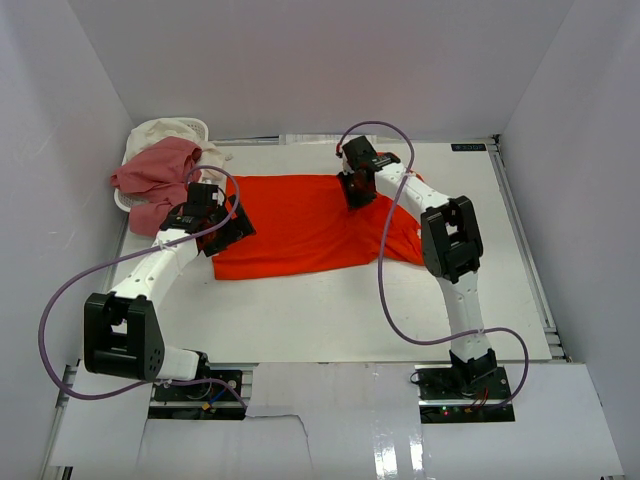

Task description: Fold and stack the t-shirts

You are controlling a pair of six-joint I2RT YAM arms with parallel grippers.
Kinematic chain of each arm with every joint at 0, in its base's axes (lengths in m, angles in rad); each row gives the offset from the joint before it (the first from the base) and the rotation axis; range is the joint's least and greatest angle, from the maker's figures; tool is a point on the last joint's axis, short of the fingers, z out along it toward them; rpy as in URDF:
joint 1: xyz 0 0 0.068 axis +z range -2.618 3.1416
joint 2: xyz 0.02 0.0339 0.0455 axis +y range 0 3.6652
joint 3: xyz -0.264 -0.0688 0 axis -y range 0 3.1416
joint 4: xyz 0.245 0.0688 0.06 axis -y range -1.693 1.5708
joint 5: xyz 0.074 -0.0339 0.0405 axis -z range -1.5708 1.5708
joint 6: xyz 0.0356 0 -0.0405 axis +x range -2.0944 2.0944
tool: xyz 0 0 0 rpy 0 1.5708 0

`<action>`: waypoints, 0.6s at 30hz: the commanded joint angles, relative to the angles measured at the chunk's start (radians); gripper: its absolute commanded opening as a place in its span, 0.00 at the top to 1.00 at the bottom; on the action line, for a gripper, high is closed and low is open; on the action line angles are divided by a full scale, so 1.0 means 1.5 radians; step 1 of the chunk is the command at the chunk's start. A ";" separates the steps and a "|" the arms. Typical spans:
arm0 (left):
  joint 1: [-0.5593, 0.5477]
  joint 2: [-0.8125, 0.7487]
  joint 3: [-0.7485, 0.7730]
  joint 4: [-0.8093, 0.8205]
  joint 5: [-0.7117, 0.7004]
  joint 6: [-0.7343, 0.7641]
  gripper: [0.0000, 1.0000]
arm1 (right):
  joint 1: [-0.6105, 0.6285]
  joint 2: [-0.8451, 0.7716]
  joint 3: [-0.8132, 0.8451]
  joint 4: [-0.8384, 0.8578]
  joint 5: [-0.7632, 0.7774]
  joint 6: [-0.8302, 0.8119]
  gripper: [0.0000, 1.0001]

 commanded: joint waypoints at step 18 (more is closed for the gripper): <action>0.001 -0.002 0.034 -0.016 -0.007 0.031 0.02 | -0.057 -0.355 -0.338 -0.012 0.134 0.060 0.42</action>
